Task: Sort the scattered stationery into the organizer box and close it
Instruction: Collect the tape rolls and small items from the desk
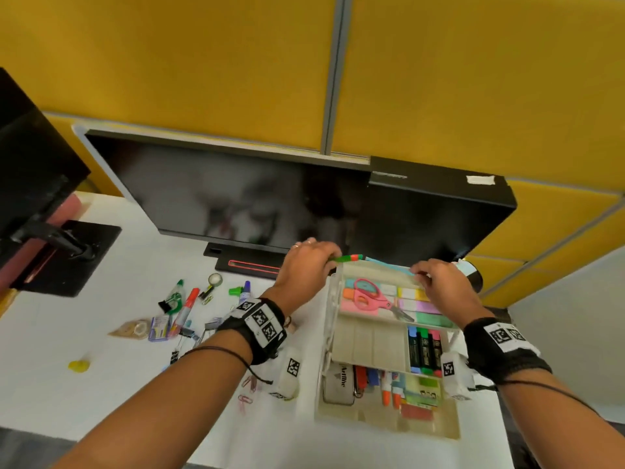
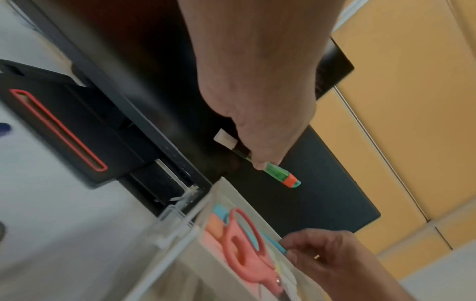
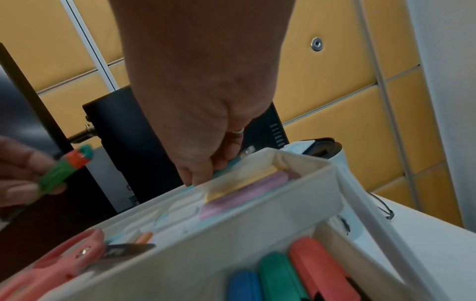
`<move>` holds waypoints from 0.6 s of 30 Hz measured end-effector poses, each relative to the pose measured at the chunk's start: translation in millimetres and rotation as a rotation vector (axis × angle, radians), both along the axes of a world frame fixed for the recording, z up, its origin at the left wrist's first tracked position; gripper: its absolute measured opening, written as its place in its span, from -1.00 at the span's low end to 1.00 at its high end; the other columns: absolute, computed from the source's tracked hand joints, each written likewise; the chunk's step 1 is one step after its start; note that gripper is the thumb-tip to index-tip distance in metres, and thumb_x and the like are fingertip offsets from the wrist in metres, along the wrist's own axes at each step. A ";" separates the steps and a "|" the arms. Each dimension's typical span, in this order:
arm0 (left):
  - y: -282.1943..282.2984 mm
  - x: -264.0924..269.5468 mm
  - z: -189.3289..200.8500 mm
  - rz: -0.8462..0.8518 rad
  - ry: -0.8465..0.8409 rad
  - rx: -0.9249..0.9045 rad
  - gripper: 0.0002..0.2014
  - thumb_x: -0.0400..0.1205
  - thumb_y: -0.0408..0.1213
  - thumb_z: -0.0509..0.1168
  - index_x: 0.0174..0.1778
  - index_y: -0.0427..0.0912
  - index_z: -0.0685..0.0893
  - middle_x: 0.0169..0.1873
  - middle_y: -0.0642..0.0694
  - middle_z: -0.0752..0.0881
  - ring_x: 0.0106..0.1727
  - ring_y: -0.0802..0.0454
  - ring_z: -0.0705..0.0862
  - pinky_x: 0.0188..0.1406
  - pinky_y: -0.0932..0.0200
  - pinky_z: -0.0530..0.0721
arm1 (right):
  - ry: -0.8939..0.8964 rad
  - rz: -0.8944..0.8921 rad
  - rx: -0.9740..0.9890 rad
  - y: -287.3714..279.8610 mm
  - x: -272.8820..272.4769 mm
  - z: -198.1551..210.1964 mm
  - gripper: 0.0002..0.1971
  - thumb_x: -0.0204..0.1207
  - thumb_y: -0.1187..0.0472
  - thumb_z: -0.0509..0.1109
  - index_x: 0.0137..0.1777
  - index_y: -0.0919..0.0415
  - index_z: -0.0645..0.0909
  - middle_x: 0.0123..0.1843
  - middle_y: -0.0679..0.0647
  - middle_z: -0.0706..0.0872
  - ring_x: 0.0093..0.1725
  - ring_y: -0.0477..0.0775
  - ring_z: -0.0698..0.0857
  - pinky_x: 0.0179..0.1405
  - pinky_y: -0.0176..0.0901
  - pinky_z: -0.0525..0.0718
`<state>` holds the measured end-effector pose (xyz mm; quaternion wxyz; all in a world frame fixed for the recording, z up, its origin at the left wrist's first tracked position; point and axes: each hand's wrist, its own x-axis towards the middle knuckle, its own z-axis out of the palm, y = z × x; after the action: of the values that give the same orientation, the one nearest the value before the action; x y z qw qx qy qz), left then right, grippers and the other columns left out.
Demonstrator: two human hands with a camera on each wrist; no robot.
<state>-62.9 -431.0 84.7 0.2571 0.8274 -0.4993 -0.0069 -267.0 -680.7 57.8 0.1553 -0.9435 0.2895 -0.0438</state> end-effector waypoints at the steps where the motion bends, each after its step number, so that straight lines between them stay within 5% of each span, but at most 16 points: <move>1: -12.8 -3.9 5.3 -0.020 -0.014 -0.004 -0.86 0.68 -0.26 0.34 0.07 0.04 0.74 -0.08 0.10 0.79 -0.04 0.04 0.62 0.04 0.03 0.56 | -0.004 0.021 0.007 -1.8 1.1 -3.4 -0.81 0.65 0.30 0.44 0.16 0.10 0.83 0.03 0.07 0.81 0.03 0.20 0.78 0.06 0.08 0.75; 6: -62.8 -22.6 9.3 -0.083 -0.066 0.080 -0.80 0.68 -0.30 0.33 0.12 0.07 0.75 -0.05 0.11 0.80 0.00 0.05 0.64 0.14 0.00 0.59 | -0.026 0.108 0.001 -3.7 2.5 -12.9 -0.83 0.66 0.26 0.44 0.13 0.08 0.84 -0.05 0.01 0.78 -0.04 0.12 0.76 -0.04 0.09 0.77; 13: -97.5 -37.4 -1.3 -0.162 -0.156 0.336 -0.61 0.52 -0.20 0.58 0.25 0.09 0.73 0.09 0.07 0.77 0.12 0.02 0.69 0.26 -0.01 0.60 | -0.021 0.007 0.140 -9.5 4.6 -10.3 -0.86 0.64 0.21 0.51 0.09 0.05 0.88 0.08 -0.06 0.88 0.03 0.01 0.79 0.15 -0.03 0.75; 18: -100.9 -41.9 -6.7 -0.137 -0.164 0.340 -0.66 0.56 -0.22 0.53 0.26 0.06 0.74 0.09 0.03 0.74 0.13 0.00 0.70 0.27 0.01 0.58 | -0.041 -0.034 0.227 -8.0 7.2 -8.0 -0.89 0.62 0.23 0.54 0.05 0.06 0.87 0.00 -0.07 0.87 -0.03 -0.07 0.78 0.15 -0.08 0.77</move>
<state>-104.8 -531.9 78.0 0.0712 0.8208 -0.5653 -0.0411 -259.8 -688.7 49.7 0.2664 -0.9137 0.3051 -0.0324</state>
